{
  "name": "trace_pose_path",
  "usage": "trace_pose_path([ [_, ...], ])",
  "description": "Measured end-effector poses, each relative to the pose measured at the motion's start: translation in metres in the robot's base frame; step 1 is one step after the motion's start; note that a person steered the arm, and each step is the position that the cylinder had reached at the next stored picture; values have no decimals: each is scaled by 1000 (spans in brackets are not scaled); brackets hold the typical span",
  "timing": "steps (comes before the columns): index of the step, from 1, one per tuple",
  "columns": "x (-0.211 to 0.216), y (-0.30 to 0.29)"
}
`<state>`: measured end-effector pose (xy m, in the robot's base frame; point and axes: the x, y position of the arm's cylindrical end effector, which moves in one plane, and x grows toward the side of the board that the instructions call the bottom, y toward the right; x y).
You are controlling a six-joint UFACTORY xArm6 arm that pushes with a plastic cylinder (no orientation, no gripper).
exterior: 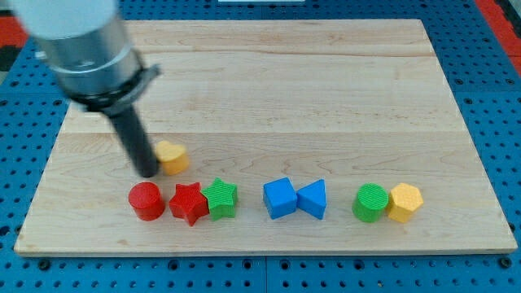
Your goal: Push the red star towards up
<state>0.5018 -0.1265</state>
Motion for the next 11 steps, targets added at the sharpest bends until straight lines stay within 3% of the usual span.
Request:
trace_pose_path([
  [1,-32,86],
  [2,-37,106],
  [4,40,-86],
  [5,113,-96],
  [7,89,23],
  [8,66,5],
  [9,41,26],
  [11,37,110],
])
